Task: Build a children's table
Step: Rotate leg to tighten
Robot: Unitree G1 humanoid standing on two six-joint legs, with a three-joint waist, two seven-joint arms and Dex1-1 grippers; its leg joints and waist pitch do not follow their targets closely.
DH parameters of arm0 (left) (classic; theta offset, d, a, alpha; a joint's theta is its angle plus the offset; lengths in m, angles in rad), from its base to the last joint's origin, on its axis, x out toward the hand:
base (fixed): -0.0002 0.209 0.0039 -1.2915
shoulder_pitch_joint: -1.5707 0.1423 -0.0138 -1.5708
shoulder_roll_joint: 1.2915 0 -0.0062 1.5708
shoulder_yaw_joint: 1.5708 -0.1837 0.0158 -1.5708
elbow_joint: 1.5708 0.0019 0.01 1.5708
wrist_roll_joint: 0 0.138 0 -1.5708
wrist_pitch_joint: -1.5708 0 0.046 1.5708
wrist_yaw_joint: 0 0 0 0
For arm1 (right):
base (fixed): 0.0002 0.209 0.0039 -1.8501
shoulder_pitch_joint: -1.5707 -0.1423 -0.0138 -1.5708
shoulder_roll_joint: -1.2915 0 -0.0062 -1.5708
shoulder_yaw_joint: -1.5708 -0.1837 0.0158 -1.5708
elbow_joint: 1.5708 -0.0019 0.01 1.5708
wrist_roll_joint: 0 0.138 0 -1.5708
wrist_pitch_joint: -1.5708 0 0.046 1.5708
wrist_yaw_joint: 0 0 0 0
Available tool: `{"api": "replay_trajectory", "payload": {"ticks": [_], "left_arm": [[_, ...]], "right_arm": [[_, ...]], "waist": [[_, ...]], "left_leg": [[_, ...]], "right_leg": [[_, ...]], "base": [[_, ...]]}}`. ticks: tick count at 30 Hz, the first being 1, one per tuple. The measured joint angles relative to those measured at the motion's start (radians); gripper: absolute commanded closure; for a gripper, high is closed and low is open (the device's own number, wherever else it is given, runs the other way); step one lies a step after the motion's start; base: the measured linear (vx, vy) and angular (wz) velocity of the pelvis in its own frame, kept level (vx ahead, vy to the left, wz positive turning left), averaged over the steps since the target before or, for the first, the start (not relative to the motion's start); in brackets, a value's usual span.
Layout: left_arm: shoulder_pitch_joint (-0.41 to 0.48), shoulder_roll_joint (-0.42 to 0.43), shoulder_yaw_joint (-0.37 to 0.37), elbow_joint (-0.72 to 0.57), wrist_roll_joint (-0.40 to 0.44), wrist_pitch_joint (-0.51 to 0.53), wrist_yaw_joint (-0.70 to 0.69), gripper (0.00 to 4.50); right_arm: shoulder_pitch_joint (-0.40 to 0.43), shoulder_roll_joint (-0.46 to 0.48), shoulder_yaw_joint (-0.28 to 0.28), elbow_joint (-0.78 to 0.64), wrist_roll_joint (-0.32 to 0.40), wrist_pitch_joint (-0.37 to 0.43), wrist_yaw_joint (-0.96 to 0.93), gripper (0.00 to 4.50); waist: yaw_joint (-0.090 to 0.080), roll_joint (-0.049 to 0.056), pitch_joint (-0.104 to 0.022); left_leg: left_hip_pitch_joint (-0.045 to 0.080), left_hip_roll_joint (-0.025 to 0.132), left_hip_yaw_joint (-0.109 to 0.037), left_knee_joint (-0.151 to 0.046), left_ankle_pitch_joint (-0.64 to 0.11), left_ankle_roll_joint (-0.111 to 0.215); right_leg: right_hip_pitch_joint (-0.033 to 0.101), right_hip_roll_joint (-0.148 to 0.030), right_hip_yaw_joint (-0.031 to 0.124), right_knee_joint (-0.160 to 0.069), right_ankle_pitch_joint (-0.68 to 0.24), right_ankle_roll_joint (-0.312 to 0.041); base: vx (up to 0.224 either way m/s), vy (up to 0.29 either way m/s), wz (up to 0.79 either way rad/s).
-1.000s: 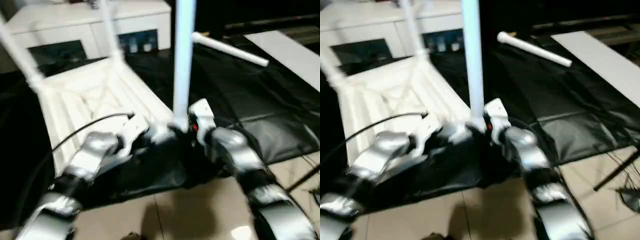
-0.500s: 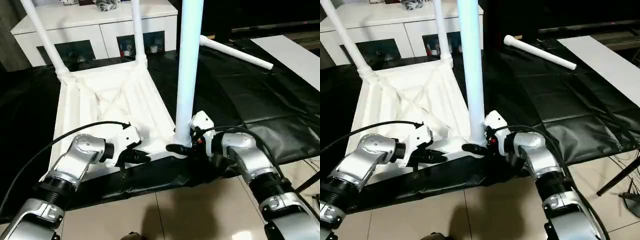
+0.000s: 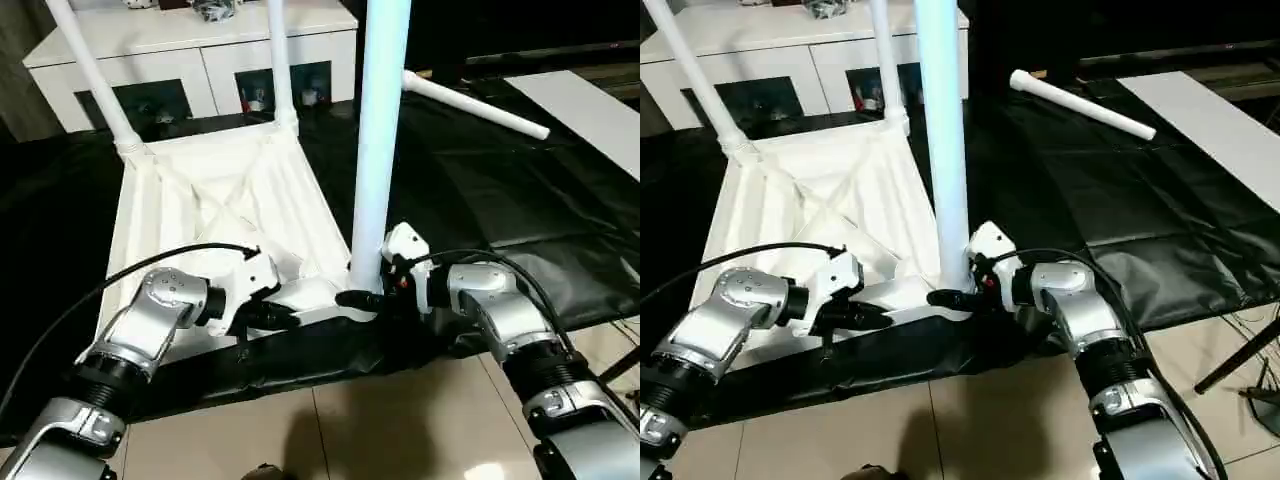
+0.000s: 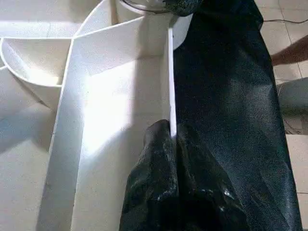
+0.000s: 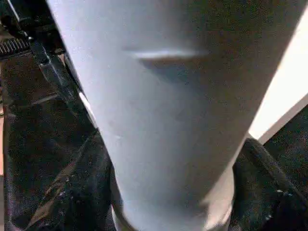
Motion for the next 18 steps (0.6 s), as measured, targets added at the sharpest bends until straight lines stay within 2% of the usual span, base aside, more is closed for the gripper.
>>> {"api": "replay_trajectory", "payload": {"ticks": [3,6,9,10,12,14,18], "left_arm": [[0.0,-0.007,0.004,0.003,0.003,0.007,0.028,4.5],[-0.004,-0.038,0.018,0.016,0.006,0.029,0.091,4.5],[-0.023,-0.119,0.041,0.04,0.019,0.084,0.203,4.5],[-0.041,-0.169,0.061,0.065,0.023,0.119,0.279,4.5],[-0.065,-0.209,0.065,0.089,0.026,0.156,0.351,4.5],[-0.079,-0.243,0.066,0.105,0.025,0.177,0.404,4.5],[-0.122,-0.301,0.075,0.169,0.039,0.18,0.499,4.5]], "right_arm": [[-0.014,0.018,-0.011,0.028,0.0,0.006,-0.038,1.78],[-0.021,0.055,-0.045,0.061,0.0,0.018,-0.141,1.78],[-0.033,0.119,-0.108,0.091,-0.002,0.056,-0.332,1.78],[-0.044,0.17,-0.146,0.114,-0.006,0.072,-0.471,1.78],[-0.069,0.206,-0.176,0.143,-0.011,0.09,-0.611,1.78],[-0.089,0.24,-0.206,0.178,-0.006,0.09,-0.717,1.78],[-0.162,0.313,-0.28,0.288,0.007,0.06,-0.96,1.78]], "waist": [[-0.006,-0.001,-0.001],[-0.014,-0.001,-0.001],[-0.025,-0.002,-0.001],[-0.035,-0.002,-0.001],[-0.043,-0.002,-0.001],[-0.047,-0.002,-0.001],[-0.054,0.001,0.0]], "left_leg": [[0.001,0.0,0.0,0.0,0.0,0.0],[0.003,0.0,0.0,0.0,0.0,0.0],[0.005,0.0,0.0,0.0,0.001,-0.001],[0.009,0.0,0.0,0.0,0.001,-0.001],[0.011,0.0,-0.001,0.0,0.001,-0.001],[0.015,-0.001,-0.001,-0.001,0.001,-0.001],[0.017,-0.001,-0.004,-0.002,0.0,-0.001]], "right_leg": [[0.0,0.0,0.0,0.001,0.0,0.0],[0.002,0.0,0.0,0.001,0.0,0.001],[0.002,0.0,0.0,0.0,-0.003,0.005],[0.005,0.0,0.0,0.0,-0.003,0.005],[0.007,0.0,0.0,-0.002,-0.004,0.007],[0.011,0.0,0.0,-0.003,-0.005,0.008],[0.011,-0.001,-0.003,-0.011,-0.005,0.008]], "base": [[0.0,0.0,0.0],[0.0,0.0,0.0],[0.0,0.0,0.0],[0.0,0.0,0.0],[0.0,0.0,0.0],[0.0,0.0,0.0],[0.0,0.0,0.0]]}}
